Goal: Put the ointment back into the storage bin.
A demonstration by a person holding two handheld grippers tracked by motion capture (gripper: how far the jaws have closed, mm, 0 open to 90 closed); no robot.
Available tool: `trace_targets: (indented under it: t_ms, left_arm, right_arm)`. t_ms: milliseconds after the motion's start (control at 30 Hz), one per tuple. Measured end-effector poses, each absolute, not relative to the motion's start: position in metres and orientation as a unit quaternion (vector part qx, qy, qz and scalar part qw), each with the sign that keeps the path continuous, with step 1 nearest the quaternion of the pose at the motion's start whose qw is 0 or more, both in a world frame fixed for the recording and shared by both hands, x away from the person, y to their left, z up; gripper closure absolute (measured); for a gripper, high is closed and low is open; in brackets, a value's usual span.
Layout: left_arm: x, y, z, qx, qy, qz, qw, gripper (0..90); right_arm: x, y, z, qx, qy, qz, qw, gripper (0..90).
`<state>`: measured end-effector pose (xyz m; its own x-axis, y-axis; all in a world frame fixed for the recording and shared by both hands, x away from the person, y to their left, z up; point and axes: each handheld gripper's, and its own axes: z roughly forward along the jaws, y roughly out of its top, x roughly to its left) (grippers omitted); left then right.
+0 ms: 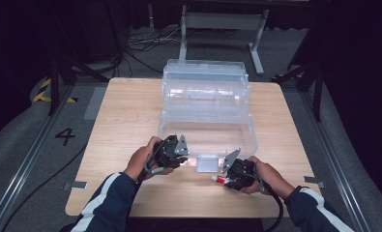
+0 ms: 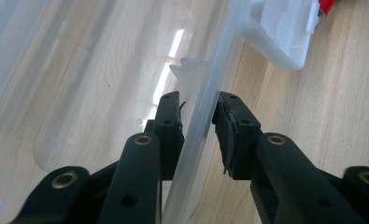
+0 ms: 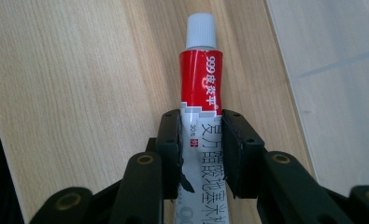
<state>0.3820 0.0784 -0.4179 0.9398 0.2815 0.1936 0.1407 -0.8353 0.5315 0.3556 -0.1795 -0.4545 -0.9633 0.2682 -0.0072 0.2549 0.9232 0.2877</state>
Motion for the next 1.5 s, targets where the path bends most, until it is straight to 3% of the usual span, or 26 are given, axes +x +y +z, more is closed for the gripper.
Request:
trace_targets:
  t_ms: [267, 633, 867, 1267, 1500]
  left_arm:
    - [0.382, 0.079, -0.417, 0.949, 0.113, 0.125, 0.267, 69.2]
    - [0.375, 0.082, -0.405, 0.937, 0.108, 0.145, 0.298, 41.7]
    - [0.364, 0.102, -0.383, 0.913, 0.126, 0.178, 0.345, 30.6]
    - [0.336, 0.157, -0.378, 0.895, 0.152, 0.210, 0.363, 27.9]
    - [0.336, 0.186, -0.405, 0.902, 0.180, 0.183, 0.346, 27.3]
  right_arm:
    - [0.353, -0.176, -0.453, 0.119, 0.984, 0.129, 0.017, 70.4]
    - [0.351, -0.179, -0.452, 0.111, 0.986, 0.127, 0.018, 70.5]
    - [0.350, -0.183, -0.450, 0.110, 0.985, 0.134, 0.017, 70.6]
    - [0.349, -0.196, -0.443, 0.122, 0.981, 0.150, 0.017, 70.6]
    - [0.348, -0.203, -0.438, 0.135, 0.979, 0.153, 0.027, 70.6]
